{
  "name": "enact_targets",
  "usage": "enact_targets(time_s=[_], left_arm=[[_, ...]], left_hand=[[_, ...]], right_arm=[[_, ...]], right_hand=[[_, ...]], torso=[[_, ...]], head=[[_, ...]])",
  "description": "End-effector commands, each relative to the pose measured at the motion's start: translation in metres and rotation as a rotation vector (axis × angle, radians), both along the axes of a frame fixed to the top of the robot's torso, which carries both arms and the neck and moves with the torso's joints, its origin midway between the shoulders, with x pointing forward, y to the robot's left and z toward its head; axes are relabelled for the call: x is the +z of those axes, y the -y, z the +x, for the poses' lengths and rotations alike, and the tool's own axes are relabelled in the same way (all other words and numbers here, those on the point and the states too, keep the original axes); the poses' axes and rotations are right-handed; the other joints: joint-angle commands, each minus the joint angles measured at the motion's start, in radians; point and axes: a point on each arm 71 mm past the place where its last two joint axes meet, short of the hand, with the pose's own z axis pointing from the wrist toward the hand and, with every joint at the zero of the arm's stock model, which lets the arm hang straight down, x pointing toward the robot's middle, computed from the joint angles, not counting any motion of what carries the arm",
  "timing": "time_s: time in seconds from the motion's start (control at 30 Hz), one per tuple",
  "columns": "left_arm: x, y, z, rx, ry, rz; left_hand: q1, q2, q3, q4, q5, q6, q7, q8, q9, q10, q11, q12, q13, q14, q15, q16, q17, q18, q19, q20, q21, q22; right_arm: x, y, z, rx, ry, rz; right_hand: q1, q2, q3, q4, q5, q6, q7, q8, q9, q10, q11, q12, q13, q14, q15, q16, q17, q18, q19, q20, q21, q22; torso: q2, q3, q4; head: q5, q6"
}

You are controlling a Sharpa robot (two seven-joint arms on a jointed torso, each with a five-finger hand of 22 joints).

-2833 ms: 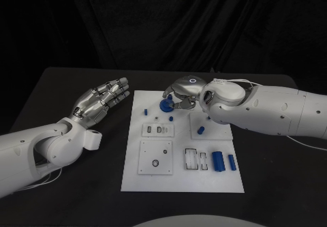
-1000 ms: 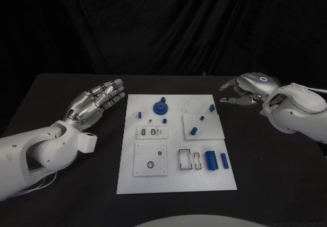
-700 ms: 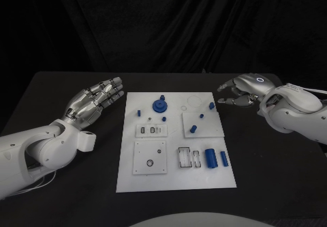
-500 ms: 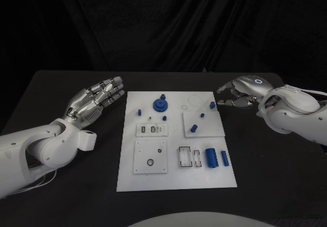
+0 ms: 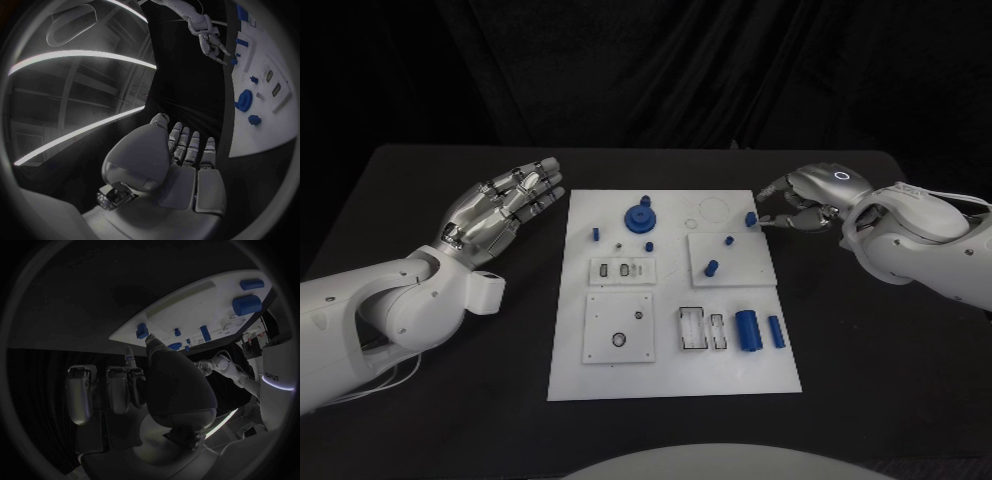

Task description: Assemble the parts on the task board

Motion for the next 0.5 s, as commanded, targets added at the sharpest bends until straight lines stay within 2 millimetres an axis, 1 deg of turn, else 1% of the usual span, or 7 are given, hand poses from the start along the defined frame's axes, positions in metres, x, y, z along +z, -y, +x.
enact_targets(time_s=[0.03,0.1,0.23,0.5], left_arm=[[0.0026,0.0001,-0.0009,-0.005,0.028,-0.030],[0.0026,-0.0001,-0.0009,-0.004,0.028,-0.030],[0.0026,-0.0004,-0.0010,-0.004,0.029,-0.030],[0.0023,-0.0013,-0.0008,-0.003,0.027,-0.029]], left_hand=[[0.010,-0.003,0.005,-0.001,0.005,-0.006,0.003,0.003,-0.001,-0.001,0.007,0.003,0.000,-0.001,0.006,0.004,0.001,0.009,-0.001,0.006,0.002,0.001],[0.010,-0.003,0.005,-0.001,0.005,-0.006,0.003,0.003,-0.001,-0.001,0.007,0.003,0.000,-0.001,0.006,0.004,0.001,0.009,-0.001,0.006,0.002,0.001],[0.010,-0.003,0.005,-0.001,0.005,-0.006,0.003,0.003,-0.001,-0.001,0.007,0.003,0.000,-0.001,0.006,0.004,0.001,0.009,-0.001,0.006,0.002,0.001],[0.010,-0.003,0.005,-0.001,0.005,-0.006,0.003,0.003,-0.001,-0.001,0.007,0.003,0.000,-0.001,0.006,0.004,0.001,0.009,-0.001,0.006,0.002,0.001]], right_arm=[[-0.0032,0.0004,0.0004,-0.011,-0.016,-0.009],[-0.0048,-0.0001,0.0013,-0.014,-0.028,-0.015],[-0.0081,-0.0014,0.0025,-0.022,-0.043,-0.022],[-0.0118,-0.0049,0.0045,-0.024,-0.057,-0.027]], right_hand=[[0.006,-0.005,-0.008,-0.001,-0.005,0.001,0.002,-0.001,-0.001,0.106,0.000,0.003,0.263,0.106,-0.003,0.003,0.263,0.000,0.085,-0.006,-0.007,0.253],[0.006,-0.009,-0.011,0.000,-0.008,-0.006,0.003,-0.005,-0.003,0.106,0.001,0.003,0.263,0.106,-0.002,0.003,0.263,0.001,0.080,-0.005,-0.013,0.251],[0.012,-0.011,-0.012,-0.002,0.000,-0.016,0.005,-0.009,-0.006,0.106,0.003,0.003,0.263,0.106,-0.001,0.003,0.263,0.003,0.076,-0.004,-0.018,0.249],[0.015,-0.013,-0.013,-0.002,0.006,-0.017,0.008,-0.010,-0.006,0.106,0.004,0.003,0.263,0.106,0.001,0.003,0.263,0.004,0.073,-0.003,-0.023,0.247]], torso=[[-0.001,0.0014,0.0021],[-0.001,0.0006,0.0017],[-0.001,-0.0005,0.0016],[-0.002,-0.0005,0.0009]], head=[[-0.001,-0.002],[-0.001,-0.005],[-0.002,-0.008],[-0.001,-0.007]])
